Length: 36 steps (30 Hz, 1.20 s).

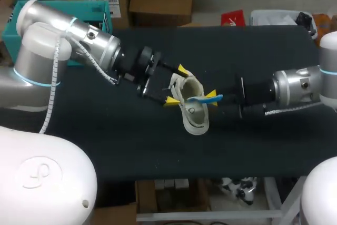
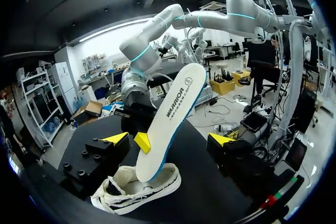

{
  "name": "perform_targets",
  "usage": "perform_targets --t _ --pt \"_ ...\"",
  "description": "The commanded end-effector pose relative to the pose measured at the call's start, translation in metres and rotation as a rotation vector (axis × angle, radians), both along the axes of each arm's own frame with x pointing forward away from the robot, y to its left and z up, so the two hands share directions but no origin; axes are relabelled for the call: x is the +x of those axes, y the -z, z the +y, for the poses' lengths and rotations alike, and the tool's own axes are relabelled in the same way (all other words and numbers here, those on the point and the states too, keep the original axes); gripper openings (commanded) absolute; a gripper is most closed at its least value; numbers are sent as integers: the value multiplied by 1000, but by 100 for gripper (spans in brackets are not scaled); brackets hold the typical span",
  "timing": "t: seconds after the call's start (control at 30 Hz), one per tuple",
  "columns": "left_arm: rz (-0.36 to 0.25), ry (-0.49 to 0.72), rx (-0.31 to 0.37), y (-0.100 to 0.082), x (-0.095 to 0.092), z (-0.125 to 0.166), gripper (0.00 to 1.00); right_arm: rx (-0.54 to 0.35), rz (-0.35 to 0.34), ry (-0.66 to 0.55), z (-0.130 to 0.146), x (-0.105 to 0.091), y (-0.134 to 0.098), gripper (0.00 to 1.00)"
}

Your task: Open the shoe tongue, take the insole out of the shoe, put the insole back into the shoe, and pack the shoe into the shoebox

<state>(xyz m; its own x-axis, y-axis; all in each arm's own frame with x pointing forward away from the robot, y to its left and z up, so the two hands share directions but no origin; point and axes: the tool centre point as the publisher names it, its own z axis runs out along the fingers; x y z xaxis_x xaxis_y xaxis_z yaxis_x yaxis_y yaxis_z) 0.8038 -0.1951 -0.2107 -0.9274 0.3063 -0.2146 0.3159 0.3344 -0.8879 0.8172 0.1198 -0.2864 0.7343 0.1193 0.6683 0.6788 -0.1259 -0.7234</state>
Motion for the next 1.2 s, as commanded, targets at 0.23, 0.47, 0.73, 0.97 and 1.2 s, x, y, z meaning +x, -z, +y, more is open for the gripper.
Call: perform_targets --t 0.23,0.47,0.73,0.97,1.2 --pt "29 70 22 0 6 -1 100 2 0 1 0 -1 0 0" --pt "-98 -15 16 21 1 -5 100 12 21 35 -2 3 2 0" --pt "-224 -44 11 43 4 -19 89 3 30 81 2 0 -2 0" --pt "-259 -65 26 52 16 -30 49 8 58 77 7 -1 1 0" --pt "-262 -62 65 60 23 -37 40 9 65 69 11 0 8 0"
